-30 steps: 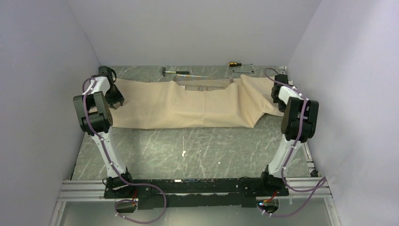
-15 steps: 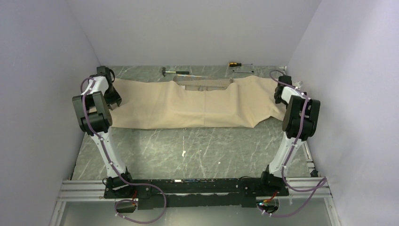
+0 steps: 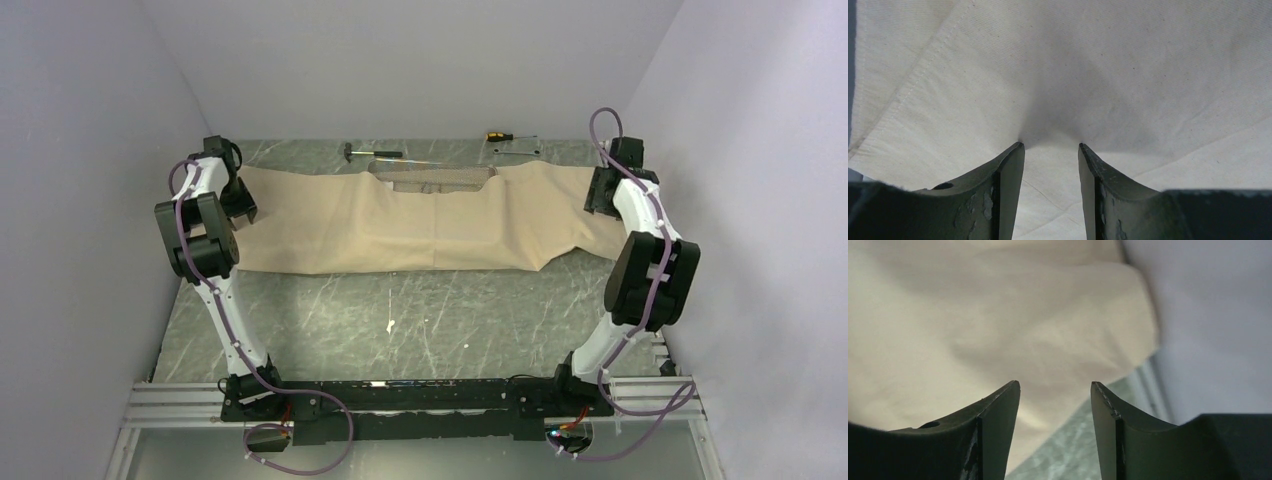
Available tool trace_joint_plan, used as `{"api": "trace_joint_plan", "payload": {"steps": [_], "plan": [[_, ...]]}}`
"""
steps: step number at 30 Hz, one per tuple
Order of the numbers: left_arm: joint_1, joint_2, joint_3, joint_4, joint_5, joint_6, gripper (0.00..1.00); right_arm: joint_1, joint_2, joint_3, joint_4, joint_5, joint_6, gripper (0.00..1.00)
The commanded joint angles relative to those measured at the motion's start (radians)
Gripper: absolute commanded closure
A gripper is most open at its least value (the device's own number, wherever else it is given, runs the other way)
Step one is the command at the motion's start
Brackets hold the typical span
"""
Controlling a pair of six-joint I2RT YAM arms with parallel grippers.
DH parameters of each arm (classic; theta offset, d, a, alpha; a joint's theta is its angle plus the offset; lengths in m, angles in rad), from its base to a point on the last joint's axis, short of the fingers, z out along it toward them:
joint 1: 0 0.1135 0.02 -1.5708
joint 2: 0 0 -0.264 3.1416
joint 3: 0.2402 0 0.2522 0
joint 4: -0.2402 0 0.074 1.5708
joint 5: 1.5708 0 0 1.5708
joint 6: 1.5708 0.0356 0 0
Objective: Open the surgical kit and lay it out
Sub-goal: Open the surgical kit at the center of the board.
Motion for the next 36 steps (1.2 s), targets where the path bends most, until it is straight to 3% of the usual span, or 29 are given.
{"api": "trace_joint_plan", "payload": {"steps": [1, 11, 16, 25, 29, 36], "plan": [[0.006, -0.042, -0.026, 0.004, 0.025, 0.007, 0.5, -0.002, 0.037, 0.006, 0.003, -0.331, 0.133, 0.43], [0.012, 0.013, -0.094, 0.032, -0.16, 0.114, 0.5, -0.036, 0.14, -0.007, -0.019, -0.31, 0.199, 0.43], [0.037, 0.061, -0.072, 0.026, -0.258, 0.163, 0.51, -0.044, 0.153, 0.001, -0.061, -0.195, 0.243, 0.43], [0.091, 0.113, 0.054, -0.008, -0.36, 0.197, 0.53, 0.069, 0.092, 0.177, -0.134, -0.082, 0.268, 0.4], [0.087, 0.059, 0.097, -0.022, -0.245, 0.164, 0.52, 0.148, 0.082, 0.235, -0.128, -0.178, 0.247, 0.37], [0.012, -0.104, 0.126, 0.023, -0.043, 0.131, 0.39, 0.284, 0.095, 0.241, -0.087, -0.37, 0.278, 0.33]]}}
